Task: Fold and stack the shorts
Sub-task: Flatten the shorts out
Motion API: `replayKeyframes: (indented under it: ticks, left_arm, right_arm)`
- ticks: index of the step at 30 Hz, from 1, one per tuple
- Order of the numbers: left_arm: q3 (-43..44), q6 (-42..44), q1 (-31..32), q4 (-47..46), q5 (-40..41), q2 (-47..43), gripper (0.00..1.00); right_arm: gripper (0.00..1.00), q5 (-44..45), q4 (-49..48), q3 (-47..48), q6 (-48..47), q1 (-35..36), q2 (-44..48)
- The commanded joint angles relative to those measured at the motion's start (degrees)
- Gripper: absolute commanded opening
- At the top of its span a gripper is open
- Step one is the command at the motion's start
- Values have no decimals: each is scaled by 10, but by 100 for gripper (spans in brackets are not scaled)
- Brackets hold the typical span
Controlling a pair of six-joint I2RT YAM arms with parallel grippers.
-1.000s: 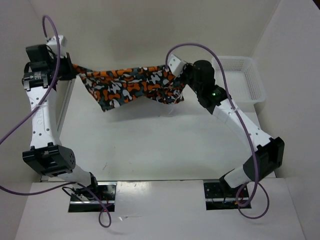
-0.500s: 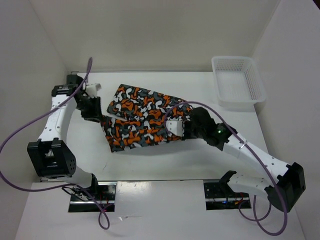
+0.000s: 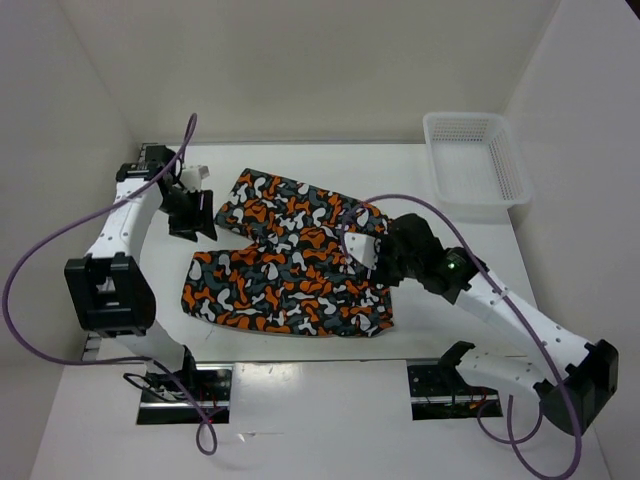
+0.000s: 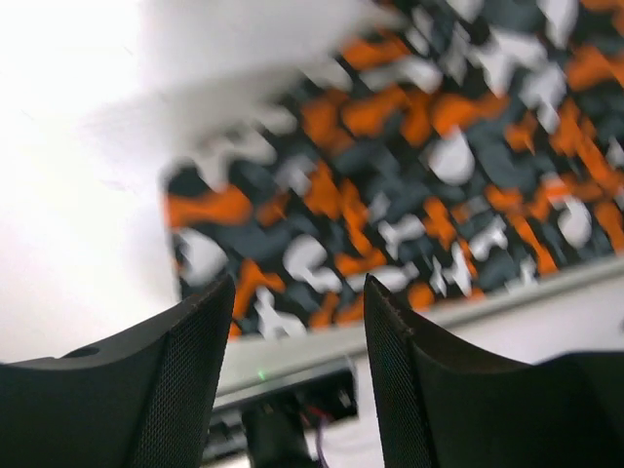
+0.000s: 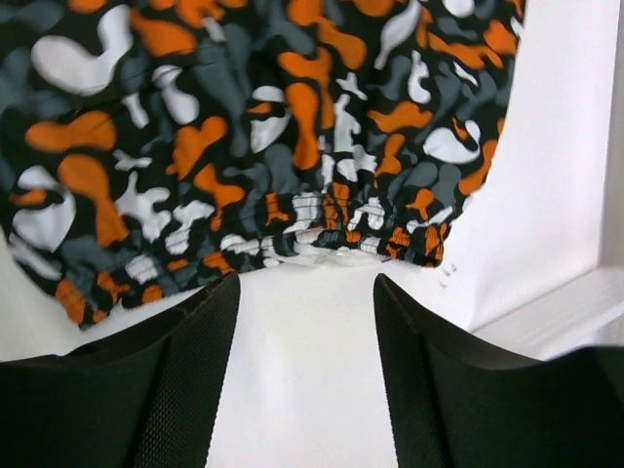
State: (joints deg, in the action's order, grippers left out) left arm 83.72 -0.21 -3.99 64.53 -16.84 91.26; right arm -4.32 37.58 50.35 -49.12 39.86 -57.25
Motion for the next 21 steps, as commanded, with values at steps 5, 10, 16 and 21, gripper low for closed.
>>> replayKeyframes:
  ticks: [5, 10, 16, 21]
  left_arm:
    - [27, 2, -12, -118, 53, 170, 63]
    - [57, 2, -30, -131, 47, 232, 66]
    - [43, 2, -6, -39, -32, 271, 58]
    - [30, 2, -6, -20, -51, 278, 7]
  right_arm:
    - [60, -23, -124, 32, 152, -38, -124]
    - [54, 2, -149, 69, 195, -82, -248]
    - [51, 12, -169, 120, 226, -102, -365]
    - [49, 26, -182, 132, 232, -102, -424]
